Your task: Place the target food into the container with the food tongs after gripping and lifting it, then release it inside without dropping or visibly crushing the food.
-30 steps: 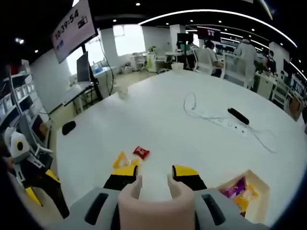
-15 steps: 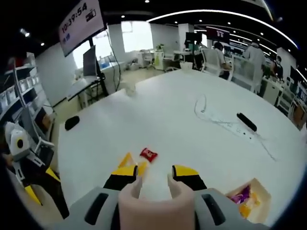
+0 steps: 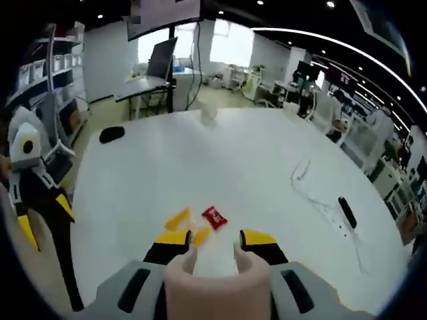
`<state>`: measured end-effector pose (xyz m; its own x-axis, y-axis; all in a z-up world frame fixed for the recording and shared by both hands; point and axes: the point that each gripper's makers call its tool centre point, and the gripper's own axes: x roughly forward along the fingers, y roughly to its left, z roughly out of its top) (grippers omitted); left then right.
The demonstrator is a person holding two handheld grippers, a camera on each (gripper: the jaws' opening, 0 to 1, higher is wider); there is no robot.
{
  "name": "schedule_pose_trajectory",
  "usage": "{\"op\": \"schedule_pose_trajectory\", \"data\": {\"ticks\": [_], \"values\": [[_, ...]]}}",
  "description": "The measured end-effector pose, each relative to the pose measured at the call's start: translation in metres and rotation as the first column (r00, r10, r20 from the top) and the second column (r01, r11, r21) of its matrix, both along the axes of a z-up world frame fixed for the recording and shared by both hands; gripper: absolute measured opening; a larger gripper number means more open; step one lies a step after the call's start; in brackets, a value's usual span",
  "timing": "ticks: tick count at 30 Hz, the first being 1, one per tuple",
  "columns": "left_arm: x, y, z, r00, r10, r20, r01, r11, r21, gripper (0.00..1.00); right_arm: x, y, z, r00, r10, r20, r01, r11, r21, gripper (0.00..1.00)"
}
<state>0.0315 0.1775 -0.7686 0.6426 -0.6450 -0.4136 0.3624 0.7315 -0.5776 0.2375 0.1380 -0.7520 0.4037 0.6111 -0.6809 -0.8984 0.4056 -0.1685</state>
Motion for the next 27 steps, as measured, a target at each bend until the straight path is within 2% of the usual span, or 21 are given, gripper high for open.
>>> {"op": "schedule_pose_trajectory", "data": {"ticks": [9,20,27], "values": [[-0.004,0.001,-0.004,1.0,0.013,-0.015,-0.013,1.0,-0.005,0.55,-0.012,0.018,-0.004,0.993,0.122,0.002,-0.122,0.992,-0.024,0.29],[-0.003,0.006,-0.005,1.0,0.023,-0.021,-0.023,1.0,-0.006,0.56,-0.017,0.028,-0.012,0.981,0.193,-0.016,-0.194,0.98,-0.043,0.29],[-0.003,0.006,-0.006,0.999,0.023,-0.027,-0.023,1.0,-0.008,0.56,-0.023,0.035,-0.021,0.964,0.264,-0.031,-0.265,0.961,-0.075,0.29]]}}
